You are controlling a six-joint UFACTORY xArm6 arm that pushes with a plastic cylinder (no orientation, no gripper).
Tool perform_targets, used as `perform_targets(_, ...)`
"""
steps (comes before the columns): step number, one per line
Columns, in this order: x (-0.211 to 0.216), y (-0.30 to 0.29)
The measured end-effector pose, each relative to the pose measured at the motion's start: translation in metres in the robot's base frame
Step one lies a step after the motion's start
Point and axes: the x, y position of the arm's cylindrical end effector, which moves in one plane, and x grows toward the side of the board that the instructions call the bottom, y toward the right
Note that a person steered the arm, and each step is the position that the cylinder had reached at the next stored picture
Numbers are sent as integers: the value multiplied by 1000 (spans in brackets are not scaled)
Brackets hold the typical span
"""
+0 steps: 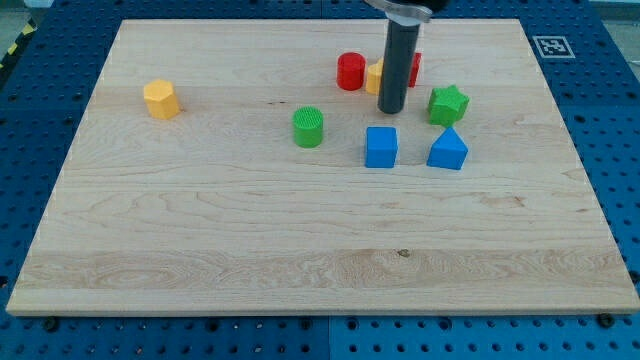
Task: Slide the yellow heart into the hexagon
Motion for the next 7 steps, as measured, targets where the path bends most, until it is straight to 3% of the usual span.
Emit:
perform_targets(2,-10,51)
perform_targets(4,-36,-8)
perform_targets(7,-88,-46)
